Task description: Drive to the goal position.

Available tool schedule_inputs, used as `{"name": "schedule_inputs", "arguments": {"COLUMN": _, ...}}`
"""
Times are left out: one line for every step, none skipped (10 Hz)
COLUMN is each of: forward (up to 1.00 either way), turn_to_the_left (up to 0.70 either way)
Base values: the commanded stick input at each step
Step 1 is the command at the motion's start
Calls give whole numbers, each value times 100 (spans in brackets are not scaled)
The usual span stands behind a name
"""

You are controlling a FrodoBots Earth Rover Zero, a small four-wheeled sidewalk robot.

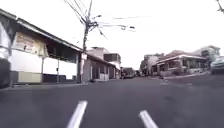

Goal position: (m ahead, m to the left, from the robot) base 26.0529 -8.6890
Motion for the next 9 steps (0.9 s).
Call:
{"name": "schedule_inputs", "arguments": {"forward": 100, "turn_to_the_left": -40}}
{"name": "schedule_inputs", "arguments": {"forward": 100, "turn_to_the_left": -40}}
{"name": "schedule_inputs", "arguments": {"forward": 100, "turn_to_the_left": -40}}
{"name": "schedule_inputs", "arguments": {"forward": 100, "turn_to_the_left": -18}}
{"name": "schedule_inputs", "arguments": {"forward": 100, "turn_to_the_left": 0}}
{"name": "schedule_inputs", "arguments": {"forward": 100, "turn_to_the_left": 0}}
{"name": "schedule_inputs", "arguments": {"forward": 100, "turn_to_the_left": 0}}
{"name": "schedule_inputs", "arguments": {"forward": 100, "turn_to_the_left": 0}}
{"name": "schedule_inputs", "arguments": {"forward": 100, "turn_to_the_left": 0}}
